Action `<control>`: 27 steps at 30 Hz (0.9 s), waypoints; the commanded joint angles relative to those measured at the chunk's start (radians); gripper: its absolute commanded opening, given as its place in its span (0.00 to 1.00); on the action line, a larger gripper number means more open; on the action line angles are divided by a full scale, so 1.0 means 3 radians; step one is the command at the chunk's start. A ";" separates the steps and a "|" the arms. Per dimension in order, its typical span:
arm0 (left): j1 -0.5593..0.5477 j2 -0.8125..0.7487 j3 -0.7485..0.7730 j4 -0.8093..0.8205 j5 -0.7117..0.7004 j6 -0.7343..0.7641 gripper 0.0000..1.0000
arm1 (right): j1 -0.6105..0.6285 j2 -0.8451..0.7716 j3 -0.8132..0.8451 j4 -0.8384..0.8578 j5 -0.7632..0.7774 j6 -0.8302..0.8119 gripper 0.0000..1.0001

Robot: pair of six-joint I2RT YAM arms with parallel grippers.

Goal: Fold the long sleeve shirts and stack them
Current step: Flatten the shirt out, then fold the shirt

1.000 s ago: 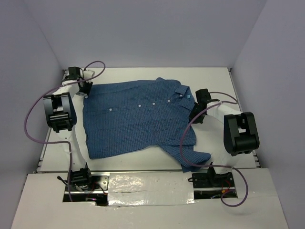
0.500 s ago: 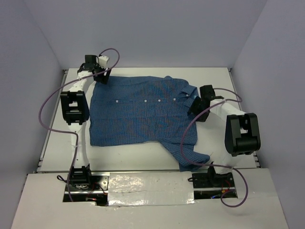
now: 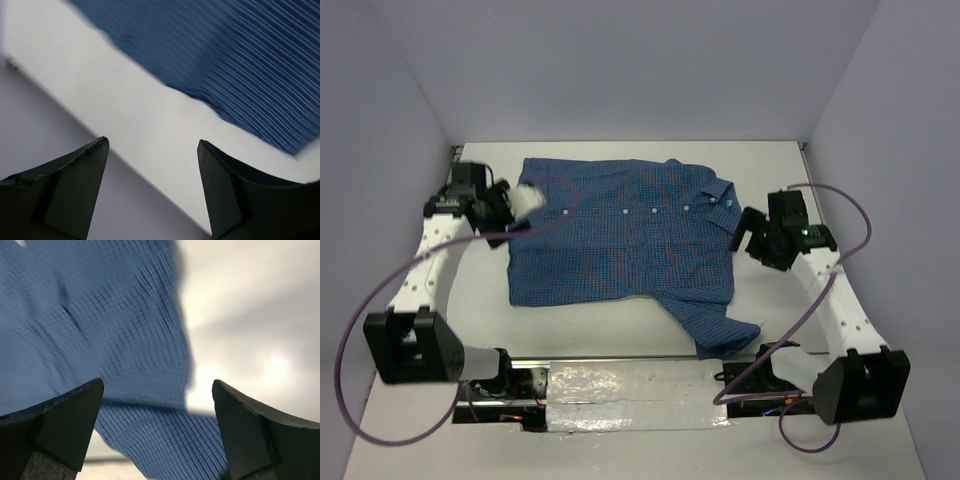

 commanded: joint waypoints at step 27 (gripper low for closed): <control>-0.0887 -0.0870 -0.2478 0.0697 -0.0469 0.0821 0.53 | 0.0321 -0.0456 -0.1401 -0.0796 -0.0658 0.0667 1.00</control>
